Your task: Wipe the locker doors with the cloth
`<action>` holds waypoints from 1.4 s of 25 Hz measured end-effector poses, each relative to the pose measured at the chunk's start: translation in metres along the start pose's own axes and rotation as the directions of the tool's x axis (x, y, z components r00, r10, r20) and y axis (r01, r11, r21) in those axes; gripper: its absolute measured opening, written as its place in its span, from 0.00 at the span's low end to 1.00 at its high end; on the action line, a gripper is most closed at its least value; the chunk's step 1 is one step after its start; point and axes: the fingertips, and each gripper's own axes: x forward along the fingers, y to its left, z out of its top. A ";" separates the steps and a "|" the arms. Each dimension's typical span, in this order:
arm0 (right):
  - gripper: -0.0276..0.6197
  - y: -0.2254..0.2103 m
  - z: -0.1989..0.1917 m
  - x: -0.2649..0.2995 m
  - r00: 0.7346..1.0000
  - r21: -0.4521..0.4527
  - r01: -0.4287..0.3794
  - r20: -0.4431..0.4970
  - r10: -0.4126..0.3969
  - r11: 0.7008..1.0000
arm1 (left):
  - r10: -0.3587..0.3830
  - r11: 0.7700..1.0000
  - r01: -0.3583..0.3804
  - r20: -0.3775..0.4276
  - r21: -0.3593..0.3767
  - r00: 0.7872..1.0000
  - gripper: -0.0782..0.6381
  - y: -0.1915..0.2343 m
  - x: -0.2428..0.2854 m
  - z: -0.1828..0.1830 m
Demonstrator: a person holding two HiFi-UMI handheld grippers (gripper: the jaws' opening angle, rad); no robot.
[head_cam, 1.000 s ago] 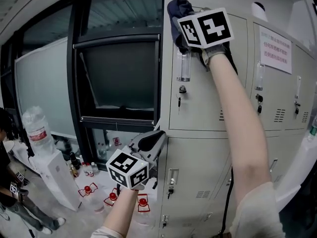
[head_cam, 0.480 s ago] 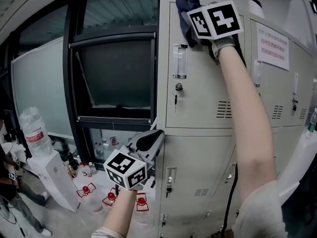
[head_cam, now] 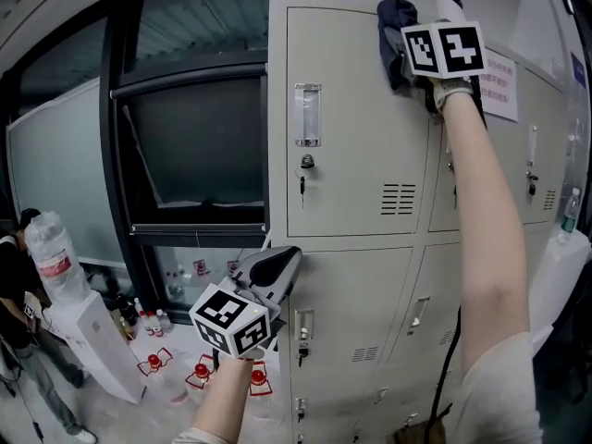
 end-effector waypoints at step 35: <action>0.13 0.184 -0.029 -0.018 0.955 -0.112 -0.253 0.128 0.266 0.961 | -0.060 0.996 0.058 -0.028 -0.061 0.998 0.11 -0.030 -0.002 -0.024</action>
